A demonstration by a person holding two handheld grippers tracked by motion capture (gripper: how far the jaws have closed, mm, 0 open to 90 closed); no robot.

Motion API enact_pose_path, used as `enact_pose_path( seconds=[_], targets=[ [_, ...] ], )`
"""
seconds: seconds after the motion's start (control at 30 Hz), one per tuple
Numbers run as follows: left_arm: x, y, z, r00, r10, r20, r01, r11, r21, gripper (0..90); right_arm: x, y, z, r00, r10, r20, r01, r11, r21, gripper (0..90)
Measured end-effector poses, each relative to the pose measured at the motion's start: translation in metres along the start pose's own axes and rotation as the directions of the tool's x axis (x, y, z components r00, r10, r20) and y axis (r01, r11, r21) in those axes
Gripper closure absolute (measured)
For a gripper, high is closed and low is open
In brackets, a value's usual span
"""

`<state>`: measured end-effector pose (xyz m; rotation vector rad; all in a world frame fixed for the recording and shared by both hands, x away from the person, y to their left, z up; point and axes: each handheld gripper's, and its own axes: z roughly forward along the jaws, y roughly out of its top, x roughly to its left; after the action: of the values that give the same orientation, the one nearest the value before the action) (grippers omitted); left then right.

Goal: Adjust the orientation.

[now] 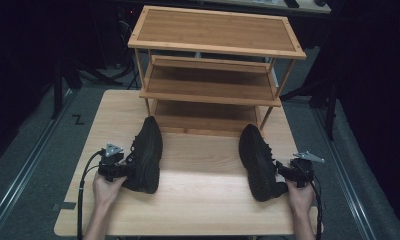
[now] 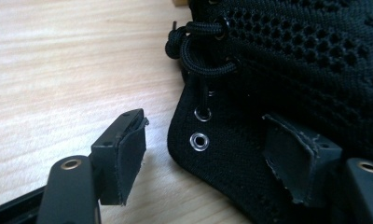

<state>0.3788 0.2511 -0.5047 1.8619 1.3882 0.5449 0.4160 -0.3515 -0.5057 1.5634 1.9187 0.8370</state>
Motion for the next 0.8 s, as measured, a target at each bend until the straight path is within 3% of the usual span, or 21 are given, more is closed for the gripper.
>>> enact_pose_path(
  seconds=[0.5,0.6,0.8],
  targets=[
    [-0.007,0.001,0.002,0.9978,-0.017,0.064,0.017,0.9998,-0.004,33.3,0.0,0.0,0.0,1.0,0.003,0.0,-0.003,1.0,0.001,37.4],
    [-0.009,0.002,0.002,0.9974,-0.011,0.071,0.011,0.9999,-0.002,33.3,0.0,0.0,0.0,1.0,0.001,0.0,-0.001,1.0,0.0,37.4],
    [-0.019,0.008,0.003,0.9963,0.035,0.078,-0.036,0.9993,0.013,31.3,0.0,0.0,0.0,1.0,0.004,-0.001,-0.004,1.0,0.001,37.4]
  ],
)
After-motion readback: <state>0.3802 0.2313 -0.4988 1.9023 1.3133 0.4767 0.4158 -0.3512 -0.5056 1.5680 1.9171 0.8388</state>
